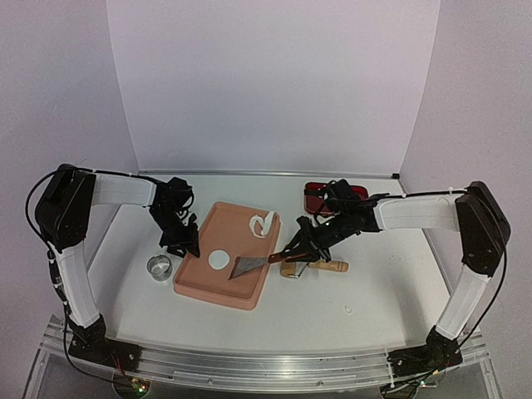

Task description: Roll out the dumpling wrappers from the dough

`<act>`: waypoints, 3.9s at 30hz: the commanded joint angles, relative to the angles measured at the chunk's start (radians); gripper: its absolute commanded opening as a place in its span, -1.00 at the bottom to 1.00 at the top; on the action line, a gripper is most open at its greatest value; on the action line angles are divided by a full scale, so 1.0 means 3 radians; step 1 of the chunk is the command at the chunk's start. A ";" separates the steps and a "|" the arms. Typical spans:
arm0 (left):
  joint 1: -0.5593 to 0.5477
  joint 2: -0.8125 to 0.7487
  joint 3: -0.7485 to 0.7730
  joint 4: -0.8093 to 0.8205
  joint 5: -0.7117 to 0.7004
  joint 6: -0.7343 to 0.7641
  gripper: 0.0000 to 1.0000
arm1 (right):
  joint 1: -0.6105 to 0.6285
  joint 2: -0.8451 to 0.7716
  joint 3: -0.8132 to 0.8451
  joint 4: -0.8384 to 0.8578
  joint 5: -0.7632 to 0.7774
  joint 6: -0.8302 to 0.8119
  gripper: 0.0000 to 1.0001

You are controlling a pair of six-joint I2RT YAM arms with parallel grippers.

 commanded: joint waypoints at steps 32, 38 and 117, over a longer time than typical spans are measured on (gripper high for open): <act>0.0021 0.0099 0.0211 -0.0049 0.0176 0.0151 -1.00 | -0.0016 0.0675 0.0263 -0.0388 0.0367 -0.0506 -1.00; 0.0022 0.0123 0.0234 -0.0076 0.0135 0.0140 -1.00 | -0.0023 0.0547 0.0355 -0.0589 0.0390 -0.0581 -1.00; -0.0133 -0.0449 0.1000 -0.0814 0.0080 -0.0020 -1.00 | 0.0115 0.1744 0.1416 0.0077 -0.0070 -0.0675 -1.00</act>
